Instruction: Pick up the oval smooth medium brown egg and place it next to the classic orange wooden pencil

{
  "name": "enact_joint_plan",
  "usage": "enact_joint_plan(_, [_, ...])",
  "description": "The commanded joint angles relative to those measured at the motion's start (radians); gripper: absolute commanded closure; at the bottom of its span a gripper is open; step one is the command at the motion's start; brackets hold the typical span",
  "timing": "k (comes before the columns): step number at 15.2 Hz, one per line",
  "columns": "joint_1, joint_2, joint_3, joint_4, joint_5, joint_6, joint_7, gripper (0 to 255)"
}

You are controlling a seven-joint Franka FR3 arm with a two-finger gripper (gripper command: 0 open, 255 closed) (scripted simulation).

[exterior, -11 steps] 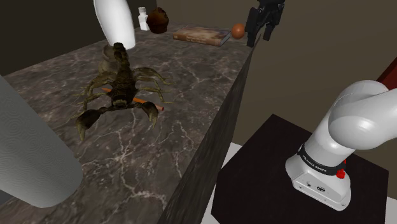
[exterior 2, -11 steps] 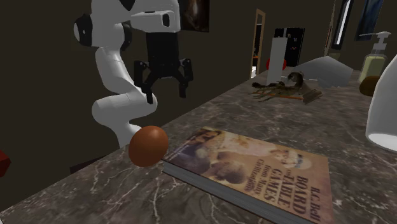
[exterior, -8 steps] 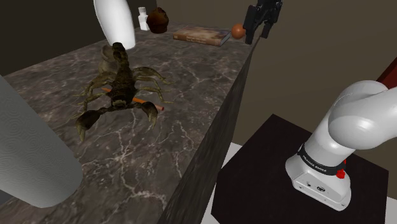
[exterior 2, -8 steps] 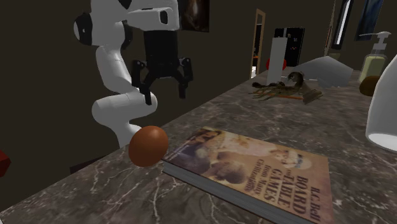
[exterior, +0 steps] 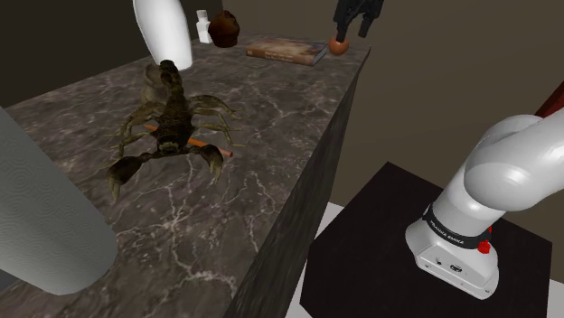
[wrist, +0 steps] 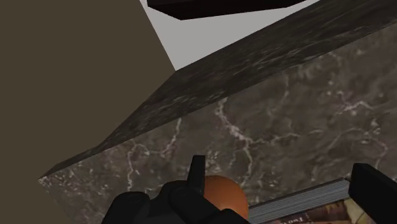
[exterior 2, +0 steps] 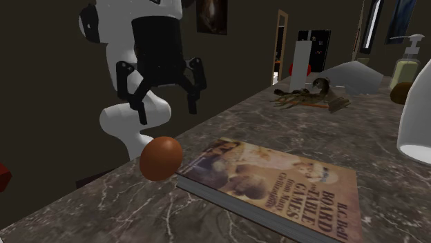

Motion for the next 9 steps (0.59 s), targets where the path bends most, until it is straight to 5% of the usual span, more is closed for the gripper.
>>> enact_joint_plan(1, [-0.007, 0.052, -0.023, 0.053, 0.0, 0.019, -0.018, 0])
enact_joint_plan(5, [-0.018, 0.153, -0.067, 0.156, 0.011, 0.049, -0.057, 0])
enact_joint_plan(9, [-0.018, 0.156, -0.067, 0.105, 0.012, 0.103, -0.057, 0])
